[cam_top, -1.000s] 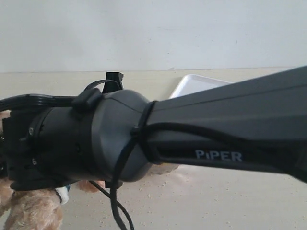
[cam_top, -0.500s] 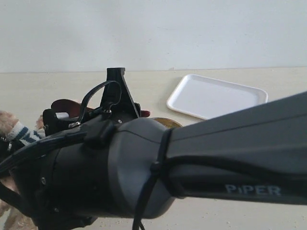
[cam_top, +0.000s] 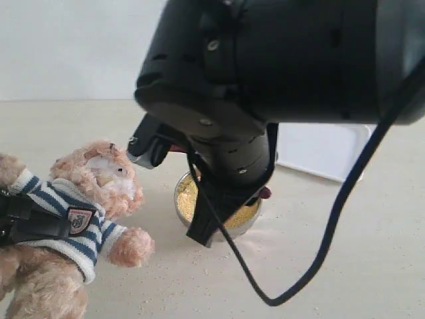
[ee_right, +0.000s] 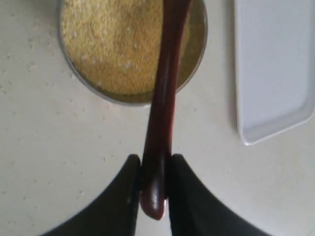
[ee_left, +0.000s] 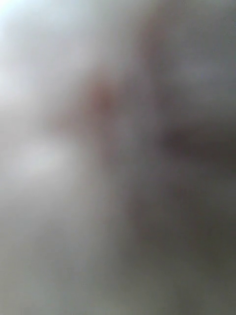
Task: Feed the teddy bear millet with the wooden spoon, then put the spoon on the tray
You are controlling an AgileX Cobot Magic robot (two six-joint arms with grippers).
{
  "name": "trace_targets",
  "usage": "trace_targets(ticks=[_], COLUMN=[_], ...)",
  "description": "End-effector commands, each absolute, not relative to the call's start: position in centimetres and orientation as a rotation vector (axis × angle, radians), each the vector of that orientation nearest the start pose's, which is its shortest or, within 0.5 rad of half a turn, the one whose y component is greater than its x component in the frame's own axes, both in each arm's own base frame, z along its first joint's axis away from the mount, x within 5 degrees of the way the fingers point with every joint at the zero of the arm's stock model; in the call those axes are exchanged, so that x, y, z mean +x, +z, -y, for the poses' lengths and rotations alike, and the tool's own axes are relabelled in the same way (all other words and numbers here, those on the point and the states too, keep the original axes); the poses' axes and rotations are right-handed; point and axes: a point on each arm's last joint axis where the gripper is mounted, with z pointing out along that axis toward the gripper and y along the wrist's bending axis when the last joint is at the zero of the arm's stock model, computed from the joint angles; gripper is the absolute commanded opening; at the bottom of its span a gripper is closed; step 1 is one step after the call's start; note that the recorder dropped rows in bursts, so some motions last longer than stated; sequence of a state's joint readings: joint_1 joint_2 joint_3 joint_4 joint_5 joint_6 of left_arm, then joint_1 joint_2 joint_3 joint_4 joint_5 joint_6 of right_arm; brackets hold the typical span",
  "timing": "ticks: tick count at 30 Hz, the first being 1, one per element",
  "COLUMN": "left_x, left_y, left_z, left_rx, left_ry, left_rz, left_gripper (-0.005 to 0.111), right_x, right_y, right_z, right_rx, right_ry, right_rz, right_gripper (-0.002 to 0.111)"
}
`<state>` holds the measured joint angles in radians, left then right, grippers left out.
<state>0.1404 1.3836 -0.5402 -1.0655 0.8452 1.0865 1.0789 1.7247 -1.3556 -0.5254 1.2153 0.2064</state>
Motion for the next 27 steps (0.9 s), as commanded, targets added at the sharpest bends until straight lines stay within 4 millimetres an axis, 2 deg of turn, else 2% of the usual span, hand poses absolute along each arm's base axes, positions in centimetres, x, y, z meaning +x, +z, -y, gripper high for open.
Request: trace_targets(ticks=[1, 5, 10, 17, 22, 27], left_x=[21.1, 21.1, 21.1, 21.1, 21.1, 21.1], left_y=[18.7, 18.7, 18.7, 18.7, 18.7, 18.7], left_z=[3.1, 3.1, 3.1, 3.1, 3.1, 3.1], left_rx=[0.239, 0.239, 0.239, 0.239, 0.239, 0.239], left_ry=[-0.896, -0.896, -0.896, -0.896, -0.896, -0.896], left_rz=[-2.566, -2.566, -2.566, -2.566, -2.566, -2.566], left_gripper=[0.006, 0.006, 0.006, 0.006, 0.006, 0.006], right_x=[21.0, 22.0, 23.3, 23.9, 23.7, 23.9], right_y=[25.5, 23.8, 23.2, 21.5, 21.6, 21.8], right_z=[-25.2, -24.0, -24.1, -24.9, -25.6, -25.6], right_rx=[-1.373, -1.500, -1.592, -1.744, -1.802, -1.823], right_ry=[-0.557, -0.775, -0.975, -1.122, -1.192, -1.220], right_rz=[-2.462, -2.355, -2.187, -2.047, -1.919, -1.879], right_gripper=[0.009, 0.009, 0.009, 0.009, 0.009, 0.009])
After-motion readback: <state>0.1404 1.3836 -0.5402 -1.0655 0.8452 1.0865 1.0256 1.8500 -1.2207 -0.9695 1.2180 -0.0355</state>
